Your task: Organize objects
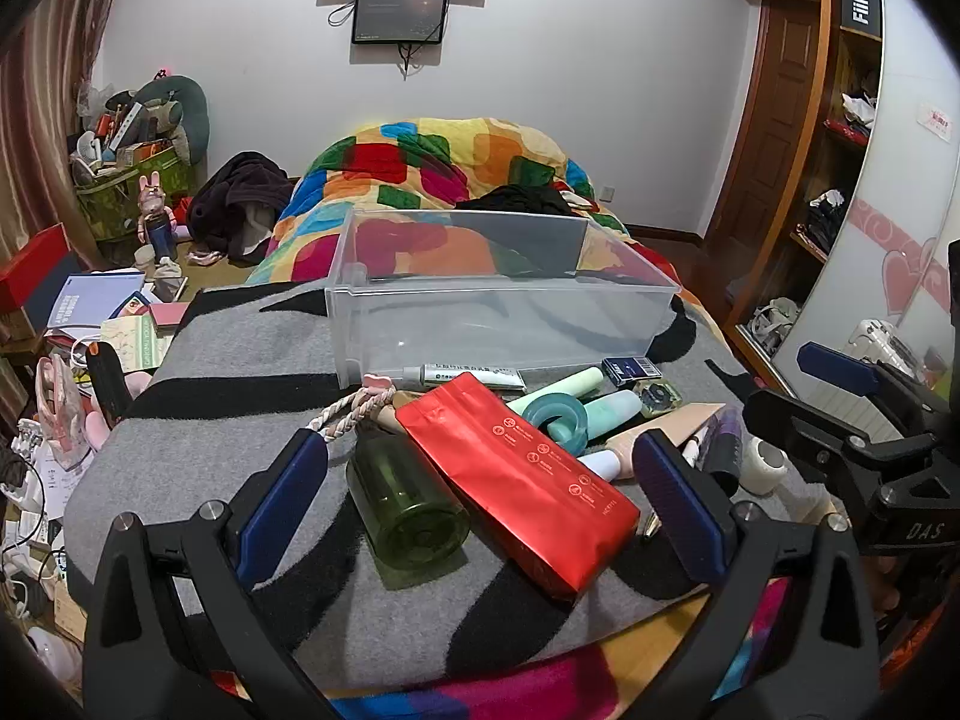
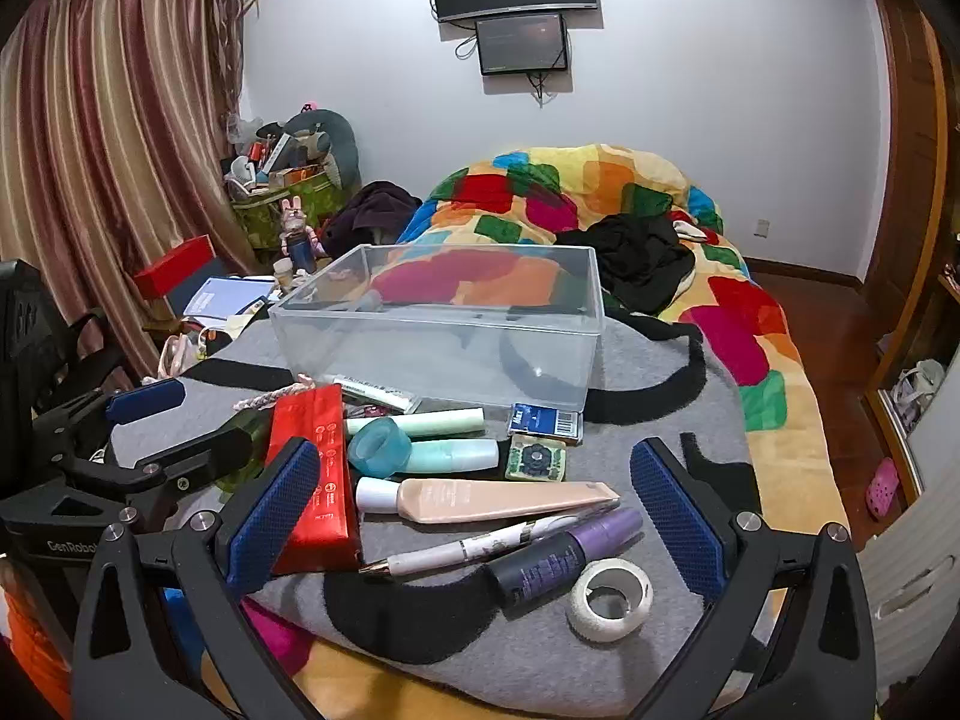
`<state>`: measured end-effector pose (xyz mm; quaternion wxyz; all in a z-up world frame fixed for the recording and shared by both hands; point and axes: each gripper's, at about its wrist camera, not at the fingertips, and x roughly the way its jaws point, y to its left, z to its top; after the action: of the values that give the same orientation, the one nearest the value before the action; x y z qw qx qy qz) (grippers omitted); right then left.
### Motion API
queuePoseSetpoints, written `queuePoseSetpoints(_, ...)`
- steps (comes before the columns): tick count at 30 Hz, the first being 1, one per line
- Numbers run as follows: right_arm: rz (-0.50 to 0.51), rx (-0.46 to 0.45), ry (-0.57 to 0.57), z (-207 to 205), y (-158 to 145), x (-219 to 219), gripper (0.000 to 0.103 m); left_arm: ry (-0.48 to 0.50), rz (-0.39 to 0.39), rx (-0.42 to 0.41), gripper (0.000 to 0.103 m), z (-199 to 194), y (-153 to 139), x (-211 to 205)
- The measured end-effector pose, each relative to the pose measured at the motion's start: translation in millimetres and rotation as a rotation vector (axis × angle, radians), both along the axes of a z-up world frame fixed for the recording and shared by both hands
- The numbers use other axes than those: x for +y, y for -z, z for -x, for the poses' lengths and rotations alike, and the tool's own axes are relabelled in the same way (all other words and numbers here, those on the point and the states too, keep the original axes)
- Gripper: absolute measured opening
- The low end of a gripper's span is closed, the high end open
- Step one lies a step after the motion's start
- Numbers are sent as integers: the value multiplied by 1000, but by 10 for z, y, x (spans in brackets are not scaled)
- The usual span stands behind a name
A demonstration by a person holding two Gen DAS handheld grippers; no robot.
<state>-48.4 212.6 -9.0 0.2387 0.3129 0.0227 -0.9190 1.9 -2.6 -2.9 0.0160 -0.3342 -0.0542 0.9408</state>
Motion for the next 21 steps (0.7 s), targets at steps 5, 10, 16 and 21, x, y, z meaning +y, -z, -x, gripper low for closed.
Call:
queuePoseSetpoints(5,-2,1,-4,-13,2,-13,103,4,0,0,103,-1,4,-1)
queuePoseSetpoints(10,-2,-2,-6,-16,1,-16,103,5,-1,0,103,3,4,1)
queuePoseSetpoints(16,0,-4,-8,-22,5,-27,103,4,0,-1,103,7,4,6)
queuePoseSetpoints(21,1,-6,-9,-16,7,-32,103,5,0,-1,103,8,5,8)
